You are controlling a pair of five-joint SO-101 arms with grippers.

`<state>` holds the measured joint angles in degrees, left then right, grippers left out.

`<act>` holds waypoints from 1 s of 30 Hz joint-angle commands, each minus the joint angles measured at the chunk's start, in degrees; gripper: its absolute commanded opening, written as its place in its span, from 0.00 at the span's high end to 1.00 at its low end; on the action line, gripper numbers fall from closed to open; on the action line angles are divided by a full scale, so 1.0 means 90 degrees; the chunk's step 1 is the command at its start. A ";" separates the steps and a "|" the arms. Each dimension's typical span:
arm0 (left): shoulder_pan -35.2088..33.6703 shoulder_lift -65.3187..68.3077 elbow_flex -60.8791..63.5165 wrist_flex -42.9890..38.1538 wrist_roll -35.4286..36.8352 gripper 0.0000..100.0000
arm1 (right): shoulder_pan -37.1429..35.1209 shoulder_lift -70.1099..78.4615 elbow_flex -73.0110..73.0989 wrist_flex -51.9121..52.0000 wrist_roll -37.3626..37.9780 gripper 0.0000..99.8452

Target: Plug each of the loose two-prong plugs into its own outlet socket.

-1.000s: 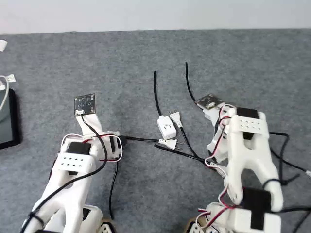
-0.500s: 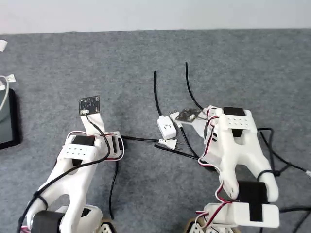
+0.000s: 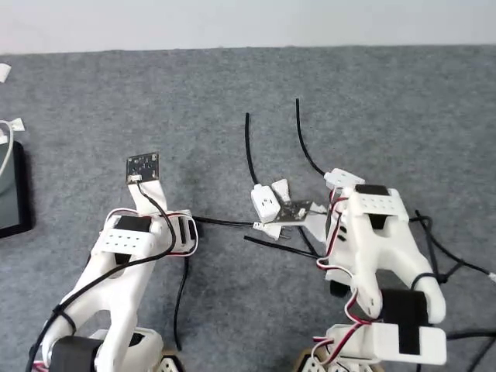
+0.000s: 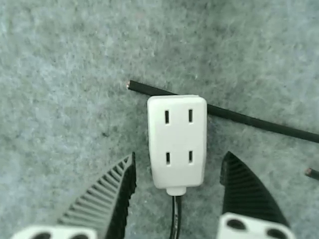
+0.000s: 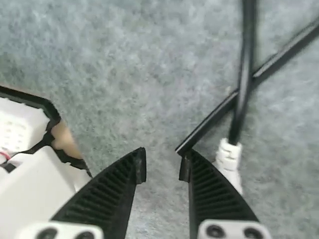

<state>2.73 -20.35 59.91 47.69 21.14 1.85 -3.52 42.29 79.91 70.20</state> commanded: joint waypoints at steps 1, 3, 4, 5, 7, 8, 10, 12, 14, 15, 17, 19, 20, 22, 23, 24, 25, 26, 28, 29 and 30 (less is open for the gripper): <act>-0.0010 -0.0020 -0.0288 -0.0137 0.0039 0.74 | -0.0024 -0.0015 0.0029 -0.0073 0.0068 0.89; -0.0010 -0.0020 -0.0288 -0.0137 0.0039 0.74 | -0.0015 0.0073 0.0078 -0.0366 0.0020 0.89; -0.0010 -0.0020 -0.0288 -0.0137 0.0039 0.74 | -0.0005 0.0151 0.0078 -0.0464 0.0020 0.89; -0.0010 -0.0020 -0.0278 -0.0137 0.0039 0.74 | 0.0005 0.0210 0.0068 -0.0493 0.0020 0.89; -0.0156 -0.0020 -0.0298 -0.0137 0.0039 0.74 | 0.0005 0.0386 -0.0049 -0.0474 0.0020 0.94; -0.0244 -0.0020 -0.0298 -0.0147 0.0039 0.74 | 0.0005 0.0435 -0.0117 -0.0474 -0.0029 0.99; -0.0332 -0.0020 -0.0308 -0.0195 0.0039 0.74 | 0.0024 0.0552 -0.0264 -0.0484 -0.0254 0.98; -0.0342 -0.0020 -0.0298 -0.0254 0.0039 0.74 | 0.0093 0.0620 -0.0400 -0.0474 -0.0391 0.99; -0.0322 -0.0020 -0.0298 -0.0264 0.0039 0.74 | 0.0103 0.0620 -0.0567 -0.0298 -0.0488 0.99; -0.0313 -0.0020 -0.0298 -0.0264 0.0039 0.74 | 0.0093 0.0601 -0.0703 -0.0073 -0.0518 0.99; -0.0313 -0.0020 -0.0298 -0.0274 0.0039 0.74 | 0.0073 0.0542 -0.1074 0.0493 -0.0527 0.99; -0.0313 -0.0020 -0.0298 -0.0274 0.0039 0.74 | 0.0063 0.0435 -0.1524 0.1031 -0.0537 0.99; -0.0313 -0.0020 -0.0298 -0.0274 0.0039 0.74 | 0.0063 0.0366 -0.1748 0.1284 -0.0547 0.99; -0.0313 -0.0020 -0.0298 -0.0274 0.0039 0.74 | 0.0063 0.0190 -0.2208 0.1792 -0.0547 0.99; -0.0313 -0.0020 -0.0288 -0.0274 0.0039 0.74 | 0.0063 0.0083 -0.2422 0.2037 -0.0547 0.99; -0.0313 -0.0020 -0.0288 -0.0274 0.0039 0.74 | 0.0063 -0.0044 -0.2647 0.2261 -0.0567 0.99; -0.0313 -0.0010 -0.0298 -0.0274 0.0039 0.74 | 0.0063 -0.0200 -0.2882 0.2427 -0.0664 0.99; -0.0313 -0.0010 -0.0298 -0.0274 0.0039 0.74 | 0.0063 -0.0366 -0.3067 0.2515 -0.0791 0.99; -0.0313 -0.0010 -0.0298 -0.0274 0.0039 0.74 | 0.0063 -0.0737 -0.3331 0.2515 -0.1065 0.99; -0.0313 -0.0010 -0.0298 -0.0274 0.0039 0.74 | 0.0063 -0.0923 -0.3419 0.2515 -0.1153 0.99; -0.0313 -0.0010 -0.0298 -0.0274 0.0039 0.74 | 0.0073 -0.1109 -0.3477 0.2515 -0.1231 0.99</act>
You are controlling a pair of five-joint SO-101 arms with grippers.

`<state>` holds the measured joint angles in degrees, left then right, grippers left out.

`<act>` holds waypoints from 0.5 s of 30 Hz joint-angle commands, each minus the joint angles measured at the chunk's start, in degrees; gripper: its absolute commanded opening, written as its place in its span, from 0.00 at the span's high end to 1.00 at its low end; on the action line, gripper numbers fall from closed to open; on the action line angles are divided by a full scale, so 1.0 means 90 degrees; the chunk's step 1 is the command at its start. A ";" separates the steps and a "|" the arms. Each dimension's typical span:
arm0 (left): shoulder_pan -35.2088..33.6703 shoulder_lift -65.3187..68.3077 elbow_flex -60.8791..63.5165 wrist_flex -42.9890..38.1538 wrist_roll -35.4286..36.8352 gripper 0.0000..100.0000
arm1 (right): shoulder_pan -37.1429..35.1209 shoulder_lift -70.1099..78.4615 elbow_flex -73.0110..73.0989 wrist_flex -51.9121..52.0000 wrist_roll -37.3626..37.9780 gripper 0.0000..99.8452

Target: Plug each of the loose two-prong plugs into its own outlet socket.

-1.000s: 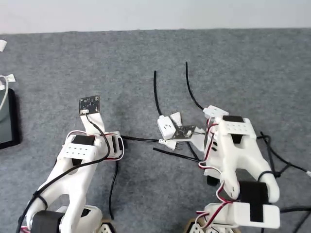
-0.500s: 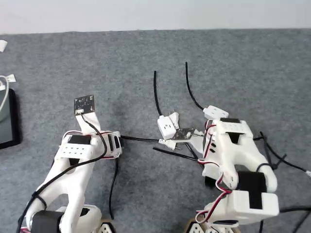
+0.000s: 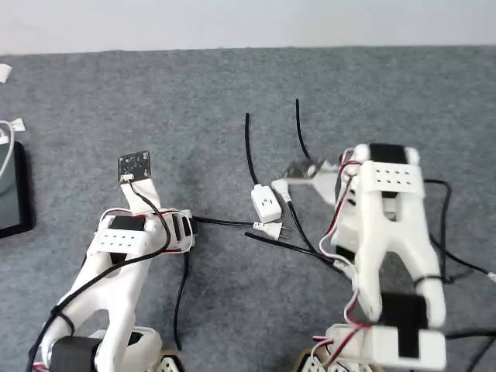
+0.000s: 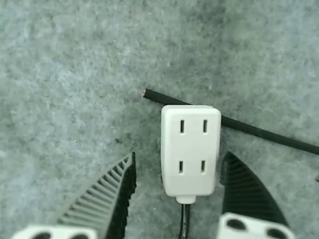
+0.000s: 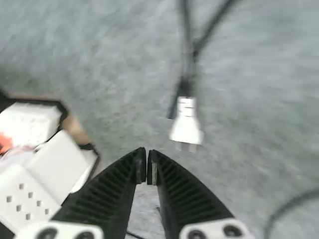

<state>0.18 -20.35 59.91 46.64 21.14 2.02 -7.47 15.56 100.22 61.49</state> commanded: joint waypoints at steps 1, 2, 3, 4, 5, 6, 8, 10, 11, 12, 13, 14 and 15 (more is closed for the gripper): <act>-0.0039 -0.0010 -0.0298 -0.0156 0.0029 0.74 | 0.0054 -0.0825 -0.0518 0.0259 -0.0313 0.99; -0.0039 -0.0010 -0.0298 -0.0156 0.0029 0.74 | 0.0054 -0.0933 -0.0518 0.0269 -0.0342 0.99; -0.0039 -0.0010 -0.0298 -0.0156 0.0029 0.74 | 0.0063 -0.1040 -0.0479 0.0269 -0.0352 0.99; -0.0049 -0.0010 -0.0298 -0.0156 0.0029 0.74 | 0.0083 -0.1079 -0.0342 0.0239 -0.0352 0.99; -0.0049 -0.0010 -0.0298 -0.0156 0.0029 0.74 | 0.0083 -0.1079 -0.0186 0.0239 -0.0352 0.99; -0.0049 0.0000 -0.0298 -0.0156 0.0029 0.74 | 0.0063 -0.1060 0.0020 0.0171 -0.0352 0.99; -0.0049 0.0000 -0.0298 -0.0156 0.0029 0.74 | 0.0044 -0.0962 0.0576 -0.0200 -0.0352 0.99; -0.0049 -0.0010 -0.0298 -0.0156 0.0029 0.74 | -0.0034 -0.0786 0.1143 -0.0816 -0.0361 0.99; -0.0049 -0.0010 -0.0298 -0.0166 0.0029 0.74 | -0.0044 -0.0679 0.1465 -0.1226 -0.0440 0.98; -0.0049 -0.0010 -0.0298 -0.0166 0.0029 0.74 | -0.0044 -0.0571 0.1729 -0.1587 -0.0586 0.96; -0.0059 -0.0020 -0.0308 -0.0186 0.0029 0.74 | -0.0054 -0.0484 0.1954 -0.1958 -0.0742 0.93; -0.0059 -0.0020 -0.0298 -0.0283 0.0029 0.74 | -0.0063 -0.0405 0.2168 -0.2310 -0.0889 0.91; -0.0059 -0.0020 -0.0278 -0.0381 0.0029 0.74 | -0.0063 -0.0386 0.2335 -0.2593 -0.1035 0.88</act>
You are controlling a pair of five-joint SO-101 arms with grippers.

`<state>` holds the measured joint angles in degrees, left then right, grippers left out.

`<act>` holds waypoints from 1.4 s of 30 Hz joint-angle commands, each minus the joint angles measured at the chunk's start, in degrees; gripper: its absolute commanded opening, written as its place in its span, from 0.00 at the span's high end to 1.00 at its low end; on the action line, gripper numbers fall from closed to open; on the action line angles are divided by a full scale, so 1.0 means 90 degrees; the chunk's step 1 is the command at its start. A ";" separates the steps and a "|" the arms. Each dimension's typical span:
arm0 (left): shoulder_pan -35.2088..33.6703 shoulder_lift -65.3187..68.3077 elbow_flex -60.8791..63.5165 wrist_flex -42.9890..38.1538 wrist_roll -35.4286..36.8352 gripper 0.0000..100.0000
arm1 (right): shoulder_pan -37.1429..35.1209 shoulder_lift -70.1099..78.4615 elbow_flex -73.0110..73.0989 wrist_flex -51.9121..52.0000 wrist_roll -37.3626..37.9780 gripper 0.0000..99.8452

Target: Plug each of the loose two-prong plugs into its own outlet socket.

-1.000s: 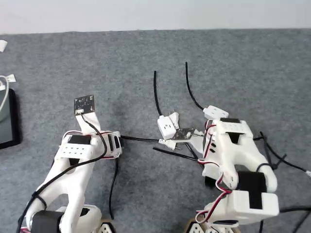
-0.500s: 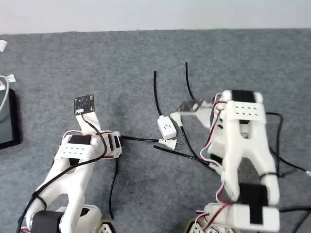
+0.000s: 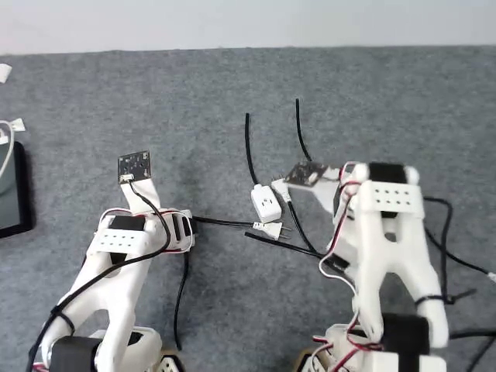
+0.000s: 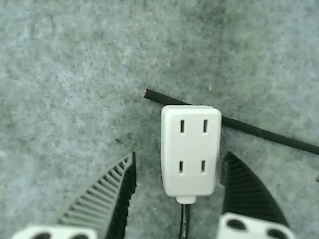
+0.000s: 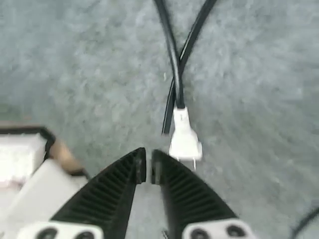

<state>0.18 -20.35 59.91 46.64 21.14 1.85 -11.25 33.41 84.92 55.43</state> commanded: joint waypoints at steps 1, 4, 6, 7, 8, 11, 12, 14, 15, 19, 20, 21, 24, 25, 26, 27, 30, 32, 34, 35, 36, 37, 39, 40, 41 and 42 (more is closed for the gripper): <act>-0.0059 -0.0020 -0.0269 -0.0488 0.0029 0.74 | -0.0044 0.0054 0.0479 -0.1099 -0.0498 0.87; -0.0059 -0.0020 -0.0259 -0.0821 0.0029 0.74 | -0.0063 -0.0112 0.0654 -0.1304 -0.0918 0.87; -0.0059 0.0000 -0.0259 -0.0957 0.0029 0.74 | -0.0063 -0.0288 0.0811 -0.1333 -0.1241 0.88; -0.0059 0.0010 -0.0259 -0.0977 0.0029 0.74 | -0.0063 -0.0366 0.0899 -0.1333 -0.1377 0.88; -0.0059 0.0020 -0.0259 -0.0977 0.0029 0.74 | -0.0073 -0.0454 0.1006 -0.1333 -0.1455 0.88; -0.0059 0.0020 -0.0259 -0.0977 0.0029 0.74 | -0.0161 -0.0650 0.1328 -0.1363 -0.1475 0.88; -0.0059 0.0029 -0.0259 -0.0977 0.0029 0.74 | -0.0190 -0.0698 0.1465 -0.1470 -0.1485 0.88; -0.0059 0.0029 -0.0259 -0.0977 0.0029 0.74 | -0.0269 -0.0786 0.1758 -0.1792 -0.1475 0.88; -0.0059 0.0029 -0.0259 -0.0977 0.0029 0.74 | -0.0269 -0.0796 0.1856 -0.1968 -0.1455 0.88; -0.0059 0.0039 -0.0259 -0.0977 0.0029 0.74 | -0.0259 -0.0728 0.1963 -0.2271 -0.0811 0.88; -0.0068 0.0039 -0.0259 -0.0977 0.0029 0.74 | -0.0239 -0.0728 0.1963 -0.2271 -0.0674 0.88; -0.0068 0.0039 -0.0259 -0.0977 0.0029 0.74 | -0.0220 -0.0767 0.1963 -0.2271 -0.0537 0.88; -0.0068 0.0039 -0.0269 -0.1006 0.0029 0.74 | -0.0220 -0.0855 0.1934 -0.2271 -0.0078 0.88; -0.0068 0.0039 -0.0259 -0.1055 0.0029 0.74 | -0.0220 -0.0894 0.1934 -0.2271 0.0068 0.88; -0.0068 0.0039 -0.0259 -0.1094 0.0029 0.74 | -0.0220 -0.0943 0.1934 -0.2271 0.0215 0.88; -0.0068 0.0039 -0.0259 -0.1094 0.0029 0.74 | -0.0220 -0.0982 0.1934 -0.2271 0.0371 0.88; -0.0068 0.0039 -0.0259 -0.1104 0.0029 0.74 | -0.0132 -0.1001 0.1944 -0.2271 0.0830 0.88; -0.0068 0.0039 -0.0259 -0.1104 0.0029 0.74 | -0.0024 -0.1001 0.1944 -0.2291 0.0996 0.88; -0.0068 0.0039 -0.0259 -0.1104 0.0029 0.74 | 0.0083 -0.1001 0.1944 -0.2310 0.1153 0.88; -0.0068 0.0039 -0.0259 -0.1104 0.0020 0.74 | 0.0112 -0.1001 0.1963 -0.2320 0.1231 0.88; -0.0068 0.0039 -0.0259 -0.1104 0.0020 0.74 | 0.0132 -0.0991 0.1973 -0.2320 0.1309 0.88; -0.0068 0.0039 -0.0259 -0.1104 0.0020 0.74 | 0.0142 -0.0982 0.1993 -0.2310 0.1397 0.88; -0.0068 0.0039 -0.0259 -0.1104 0.0020 0.74 | 0.0190 -0.0982 0.2110 -0.2359 0.1602 0.88; -0.0068 0.0039 -0.0259 -0.1104 0.0020 0.74 | 0.0220 -0.0982 0.2178 -0.2447 0.1700 0.88; -0.0068 0.0039 -0.0259 -0.1104 0.0020 0.74 | 0.0249 -0.0982 0.2217 -0.2574 0.1739 0.88; -0.0068 0.0039 -0.0259 -0.1104 0.0020 0.74 | 0.0288 -0.0982 0.2266 -0.2720 0.1768 0.88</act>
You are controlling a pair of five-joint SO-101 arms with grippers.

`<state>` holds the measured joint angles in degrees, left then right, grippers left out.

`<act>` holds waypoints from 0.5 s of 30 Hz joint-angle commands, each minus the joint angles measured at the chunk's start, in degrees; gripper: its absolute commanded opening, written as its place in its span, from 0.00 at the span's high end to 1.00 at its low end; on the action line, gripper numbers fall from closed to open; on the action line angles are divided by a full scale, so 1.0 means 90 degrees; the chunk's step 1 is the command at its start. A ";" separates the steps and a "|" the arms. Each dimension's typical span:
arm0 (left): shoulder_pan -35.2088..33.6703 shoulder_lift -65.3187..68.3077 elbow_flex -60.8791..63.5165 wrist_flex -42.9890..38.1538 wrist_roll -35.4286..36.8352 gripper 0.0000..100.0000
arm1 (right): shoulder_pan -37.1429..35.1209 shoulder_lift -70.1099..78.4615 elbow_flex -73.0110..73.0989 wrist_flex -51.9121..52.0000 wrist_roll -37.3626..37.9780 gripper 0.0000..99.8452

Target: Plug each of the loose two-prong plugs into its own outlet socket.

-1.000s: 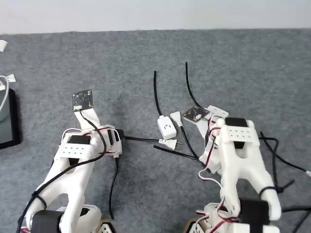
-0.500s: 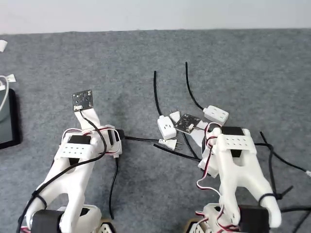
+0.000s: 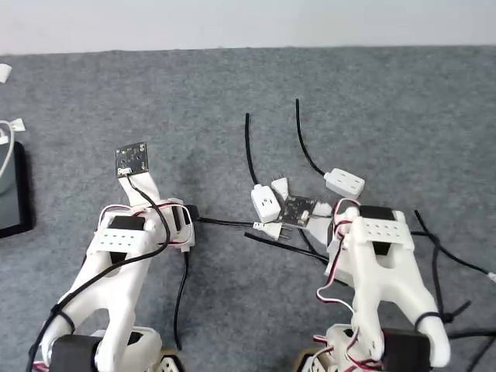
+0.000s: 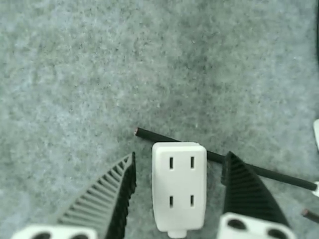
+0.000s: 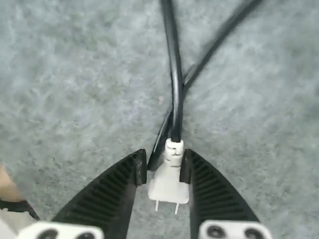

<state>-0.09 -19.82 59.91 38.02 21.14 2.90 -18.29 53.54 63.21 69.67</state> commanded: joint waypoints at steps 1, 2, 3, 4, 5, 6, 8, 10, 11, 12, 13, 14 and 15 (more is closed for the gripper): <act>-0.0039 -0.0020 -0.0259 -0.0147 0.0020 0.74 | 0.0239 -0.0200 0.0078 -0.0454 0.0195 0.88; -0.0039 -0.0020 -0.0259 -0.0147 0.0020 0.74 | 0.0288 -0.0200 0.0107 -0.0581 0.0195 0.88; -0.0039 -0.0020 -0.0259 -0.0147 0.0020 0.74 | 0.0317 -0.0200 0.0137 -0.0679 0.0195 0.88; -0.0039 -0.0020 -0.0259 -0.0147 0.0020 0.74 | 0.0327 -0.0200 0.0147 -0.0737 0.0195 0.88; -0.0039 -0.0020 -0.0259 -0.0147 0.0020 0.74 | 0.0327 -0.0200 0.0147 -0.0796 0.0195 0.88; -0.0039 -0.0020 -0.0259 -0.0147 0.0020 0.74 | 0.0327 -0.0200 0.0147 -0.0816 0.0195 0.88; -0.0039 -0.0020 -0.0259 -0.0147 0.0020 0.74 | 0.0308 -0.0200 0.0147 -0.0904 0.0195 0.88; -0.0039 -0.0020 -0.0259 -0.0147 0.0020 0.74 | 0.0298 -0.0200 0.0147 -0.0972 0.0195 0.88; -0.0039 -0.0020 -0.0259 -0.0147 0.0020 0.74 | 0.0298 -0.0200 0.0147 -0.0972 0.0195 0.88; -0.0059 -0.0020 -0.0259 -0.0147 0.0020 0.74 | 0.0298 -0.0200 0.0156 -0.0972 0.0195 0.88; -0.0127 -0.0020 -0.0259 -0.0147 0.0020 0.74 | 0.0317 -0.0200 0.0166 -0.0972 0.0205 0.88; -0.0156 -0.0020 -0.0259 -0.0147 0.0020 0.74 | 0.0327 -0.0181 0.0225 -0.1001 0.0215 0.88; -0.0176 -0.0020 -0.0259 -0.0147 0.0020 0.74 | 0.0347 -0.0122 0.0293 -0.1099 0.0293 0.88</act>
<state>-0.26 -19.82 59.91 38.02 21.14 5.19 -18.29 55.38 55.21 70.99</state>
